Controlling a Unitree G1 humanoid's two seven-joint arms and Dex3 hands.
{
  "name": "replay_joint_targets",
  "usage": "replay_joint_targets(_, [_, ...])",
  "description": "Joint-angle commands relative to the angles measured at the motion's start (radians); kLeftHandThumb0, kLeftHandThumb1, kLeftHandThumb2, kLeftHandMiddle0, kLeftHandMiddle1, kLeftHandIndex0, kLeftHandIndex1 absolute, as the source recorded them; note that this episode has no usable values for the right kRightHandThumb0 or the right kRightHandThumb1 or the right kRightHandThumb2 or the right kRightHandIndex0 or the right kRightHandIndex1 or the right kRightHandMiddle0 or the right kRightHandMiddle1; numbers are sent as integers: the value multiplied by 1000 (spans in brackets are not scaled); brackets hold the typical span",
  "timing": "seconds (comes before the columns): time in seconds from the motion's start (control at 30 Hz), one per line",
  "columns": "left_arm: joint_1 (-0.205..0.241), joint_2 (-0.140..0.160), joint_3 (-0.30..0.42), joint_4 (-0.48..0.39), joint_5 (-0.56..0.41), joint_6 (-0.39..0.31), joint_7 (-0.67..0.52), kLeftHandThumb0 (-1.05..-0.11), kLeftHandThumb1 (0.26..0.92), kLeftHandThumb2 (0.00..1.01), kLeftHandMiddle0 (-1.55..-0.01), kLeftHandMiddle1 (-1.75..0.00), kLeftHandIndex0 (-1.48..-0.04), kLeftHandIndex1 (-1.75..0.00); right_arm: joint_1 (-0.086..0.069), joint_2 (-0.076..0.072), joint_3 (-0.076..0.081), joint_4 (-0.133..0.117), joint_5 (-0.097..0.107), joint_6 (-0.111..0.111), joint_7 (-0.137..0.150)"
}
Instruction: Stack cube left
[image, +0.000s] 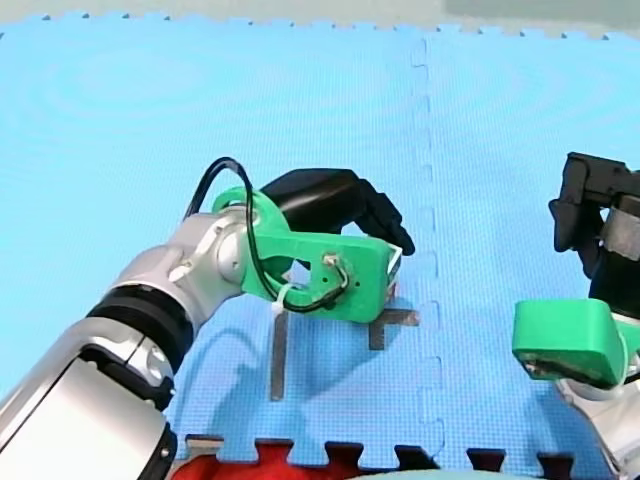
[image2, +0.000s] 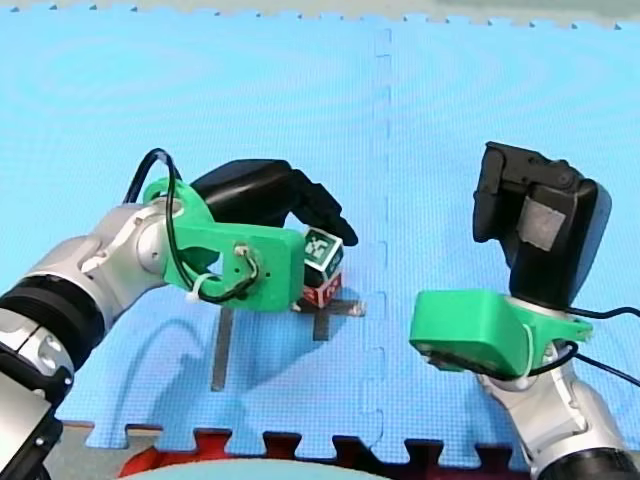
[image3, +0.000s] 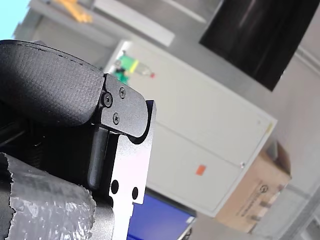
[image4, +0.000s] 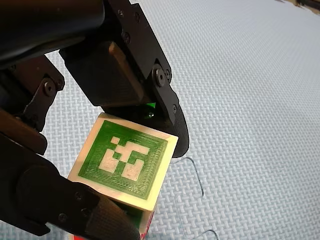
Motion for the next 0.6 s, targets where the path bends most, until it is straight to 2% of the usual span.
replay_joint_targets(0.0, [-8,2,4,9,-5,4,3,-496,795,0,-872,-1692,-1332,-4,2,-3,-4,0,6,-4,3])
replay_joint_targets(0.23, [-18,1,12,21,-8,10,4,-491,792,0,-879,-1686,-1337,-5,7,-1,-9,-9,16,-1,18])
replay_joint_targets(0.57, [-26,5,21,23,-15,11,1,-493,788,0,-888,-1671,-1341,-4,10,1,-12,-15,14,3,21])
